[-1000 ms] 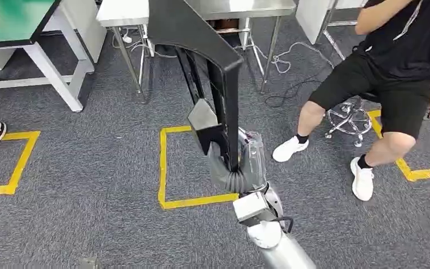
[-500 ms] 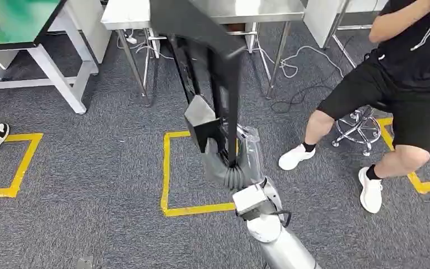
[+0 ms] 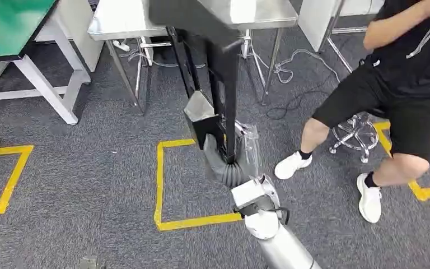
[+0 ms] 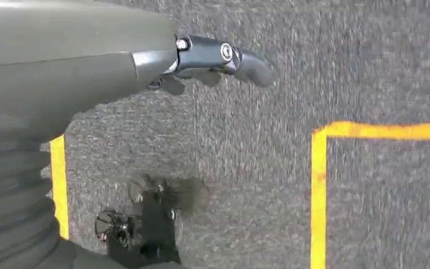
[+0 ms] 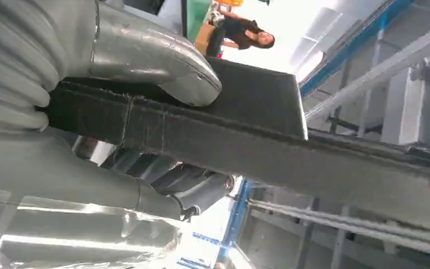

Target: Take the parts from the cabinet and place them on the table.

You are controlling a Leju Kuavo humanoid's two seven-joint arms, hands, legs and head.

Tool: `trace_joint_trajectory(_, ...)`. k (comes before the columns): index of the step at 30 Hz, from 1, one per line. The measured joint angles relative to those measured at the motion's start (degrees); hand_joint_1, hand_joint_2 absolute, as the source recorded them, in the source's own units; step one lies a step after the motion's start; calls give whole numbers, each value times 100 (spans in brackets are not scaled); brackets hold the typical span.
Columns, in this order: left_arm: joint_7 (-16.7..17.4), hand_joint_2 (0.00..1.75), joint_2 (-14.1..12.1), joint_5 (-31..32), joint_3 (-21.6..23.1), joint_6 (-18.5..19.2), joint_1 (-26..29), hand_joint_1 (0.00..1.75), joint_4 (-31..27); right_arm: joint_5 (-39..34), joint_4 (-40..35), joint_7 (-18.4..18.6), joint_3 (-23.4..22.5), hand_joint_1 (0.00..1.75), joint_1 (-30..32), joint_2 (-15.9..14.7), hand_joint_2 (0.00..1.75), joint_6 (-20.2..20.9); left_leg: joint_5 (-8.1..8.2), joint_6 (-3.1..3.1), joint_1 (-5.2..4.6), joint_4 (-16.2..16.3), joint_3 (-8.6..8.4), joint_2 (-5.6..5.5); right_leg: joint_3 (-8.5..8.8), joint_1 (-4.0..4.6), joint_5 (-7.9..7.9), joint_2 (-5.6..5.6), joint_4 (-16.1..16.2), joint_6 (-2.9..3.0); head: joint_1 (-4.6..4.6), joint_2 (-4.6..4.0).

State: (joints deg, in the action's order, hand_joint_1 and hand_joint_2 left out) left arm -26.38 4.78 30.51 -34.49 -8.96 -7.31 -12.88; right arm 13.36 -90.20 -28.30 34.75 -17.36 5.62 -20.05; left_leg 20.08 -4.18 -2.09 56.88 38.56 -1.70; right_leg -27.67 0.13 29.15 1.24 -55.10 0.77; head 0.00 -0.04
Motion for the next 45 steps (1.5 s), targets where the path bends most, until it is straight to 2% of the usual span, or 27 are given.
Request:
trace_joint_trajectory(3, 5, 175, 0, -4, -2, -7, 3, 0, 0, 0, 6, -7, 2, 175, 13, 2, 175, 9, 40, -62, -7, -122, -111, 38, 86, 35, -92, 21, -44, -83, -5, 0)
trace_joint_trajectory(5, 4, 175, 11, -2, -2, -4, -3, 0, 0, 0, 13, -13, 0, 175, -10, 0, 175, 9, 45, -109, 47, -221, -385, 35, 7, 30, 74, -30, -278, -115, -24, 0)
trace_joint_trajectory(6, 5, 175, 13, -2, -2, -4, -10, 0, 0, 0, 20, -13, 5, 175, -36, 0, 175, 9, 67, -135, 56, -219, -412, 40, -170, 31, 185, -36, -617, -118, -18, 2)
trace_joint_trajectory(8, 5, 175, 33, -2, -2, 0, -14, 0, 0, 0, 28, -20, 4, 175, -32, -6, 175, 9, 129, -156, 56, -218, -445, 38, -785, -18, 491, -37, -1512, -122, -13, 0)
trace_joint_trajectory(9, 4, 175, 35, -2, -2, 2, -10, 0, 0, 0, 39, -20, 4, 175, -22, -9, 175, 9, 167, -138, 63, -216, -469, 36, -1032, -33, 636, -40, -1804, -103, -5, 0)
trace_joint_trajectory(10, 5, 175, 48, -2, -2, 4, -1, 0, 2, -2, 52, -20, 2, 175, -12, -17, 175, 9, 211, -116, 68, -215, -510, 28, -1172, -69, 641, -47, -1852, -146, -9, 2)
trace_joint_trajectory(11, 7, 175, 59, -2, -2, 4, 7, 0, 2, -2, 63, -20, 4, 175, -13, -24, 175, 9, 262, -81, 82, -207, -564, 15, -1169, -103, 486, -57, -1620, -260, -7, 0)
trace_joint_trajectory(13, 7, 175, 70, -2, -2, 4, 6, 0, 5, -2, 66, -20, 4, 175, -14, -30, 175, 9, 385, 5, 121, -157, -675, 3, -888, -184, -151, -85, -618, -512, -7, 0)
trace_joint_trajectory(14, 7, 175, 70, -4, -4, 7, 9, 0, 5, -4, 72, -20, 4, 175, -17, -35, 175, 11, 467, 63, 118, -113, -680, 1, -762, -215, -549, -121, -124, -580, 17, 0)
trace_joint_trajectory(16, 0, 175, 68, -7, -9, 28, 11, 0, 5, -15, 94, -22, 11, 175, -20, -39, 175, 20, 566, 150, 106, -48, -681, 7, -712, -159, -396, -153, -127, -273, 19, 2)
trace_joint_trajectory(17, 0, 175, 70, -7, -11, 39, 17, 0, 5, -15, 94, -20, 11, 175, -15, -37, 175, 20, 583, 191, 111, -31, -702, 20, -719, -162, -496, -142, -122, -217, 17, 0)
trace_joint_trajectory(20, -9, 175, 57, -4, -26, 42, 20, 0, 2, -13, 94, -22, 7, 175, -29, -19, 175, 22, 698, 281, 161, 113, -679, 59, -560, -235, -454, -124, -77, -99, 20, 0)
trace_joint_trajectory(22, -19, 175, 68, 2, -46, 48, 8, 0, 5, 2, 96, -22, 7, 175, -53, -13, 175, 22, 893, 395, 222, 812, -298, 126, -464, -234, -393, -132, -69, -18, -46, 0)
trace_joint_trajectory(24, -24, 175, 68, 4, -55, 46, 30, 0, 5, 20, 105, -24, 9, 175, -34, -17, 175, 22, 1186, 467, 281, 1588, 245, 145, -387, -228, -306, -127, -71, -14, -46, 0)
trace_joint_trajectory(26, -35, 175, 68, 11, -55, 46, 49, 0, 7, 22, 118, -24, 7, 175, 6, -24, 175, 20, 1044, 499, 330, 1565, 423, 148, -259, -235, -205, -114, -70, -36, -51, 0)
trace_joint_trajectory(29, -37, 175, 68, 35, -57, 46, 48, 0, 7, 42, 120, -24, 9, 175, 12, -22, 175, 11, 53, 452, 355, 260, -4, 177, -38, -249, -27, -112, -51, -101, -48, 0)
trace_joint_trajectory(30, -35, 175, 68, 50, -57, 46, 48, 0, 9, 55, 120, -24, 9, 175, 14, -22, 175, -2, 2, 426, 326, 108, -43, 184, 30, -234, 12, -111, -65, -134, -48, 0)
trace_joint_trajectory(31, -24, 175, 68, 72, -55, 46, 39, 0, 11, 63, 116, -24, 7, 175, 13, -22, 175, -15, 227, 382, 260, 80, -54, 228, 14, -209, 35, -97, -32, -177, -68, 0)
trace_joint_trajectory(34, -9, 175, 79, 107, -55, 24, 38, 0, 13, 107, 94, -15, 9, 175, 42, -15, 175, -35, 201, 218, 220, 28, -212, 167, 156, -139, 21, -119, -46, -318, -68, 0)
trace_joint_trajectory(36, -4, 175, 101, 116, -55, 4, 15, 0, 11, 127, 87, -13, 11, 175, 28, -19, 175, -35, 221, 131, 222, -40, -370, 135, -81, -143, 114, -120, -457, -318, -57, 0)
trace_joint_trajectory(38, 5, 175, 101, 133, -55, 4, 5, 0, 9, 142, 87, -13, 13, 175, 32, -26, 175, -35, 278, 62, 190, -40, -399, 125, -616, -141, 334, -120, -1294, -212, -48, 0)
trace_joint_trajectory(39, 24, 175, 101, 162, -55, 2, 6, 0, 9, 148, 87, -5, 13, 175, 58, -39, 175, -35, 325, 27, 167, -40, -428, 111, -978, -139, 549, -119, -1756, -189, -35, 0)
trace_joint_trajectory(40, 33, 175, 103, 175, -55, 2, 12, 0, 11, 151, 90, 9, 13, 175, 76, -48, 175, -35, 362, 23, 147, -40, -467, 96, -1177, -128, 605, -119, -1925, -183, -29, 0)
trace_joint_trajectory(41, 44, 175, 109, 184, -57, -7, 23, 0, 11, 151, 92, 11, 11, 175, 87, -52, 175, -35, 401, 19, 117, -39, -520, 73, -1249, -116, 509, -119, -1835, -208, -33, 0)
trace_joint_trajectory(43, 55, 175, 125, 214, -55, -9, 19, 0, 11, 157, 90, 20, 11, 175, 84, -52, 175, -35, 490, 20, 71, -39, -651, 44, -1039, -68, -23, -119, -995, -318, -31, 0)
trace_joint_trajectory(44, 59, 175, 127, 225, -55, -9, 14, 0, 11, 157, 90, 20, 11, 175, 81, -52, 175, -35, 539, 25, 53, -41, -722, 41, -860, -27, -357, -121, -442, -315, -24, 0)
trace_joint_trajectory(45, 70, 175, 149, 227, -53, -9, 16, 0, 15, 162, 92, 20, 11, 175, 85, -52, 175, -35, 582, 35, 42, -36, -763, 32, -780, 16, -579, -114, -143, -205, -26, 0)
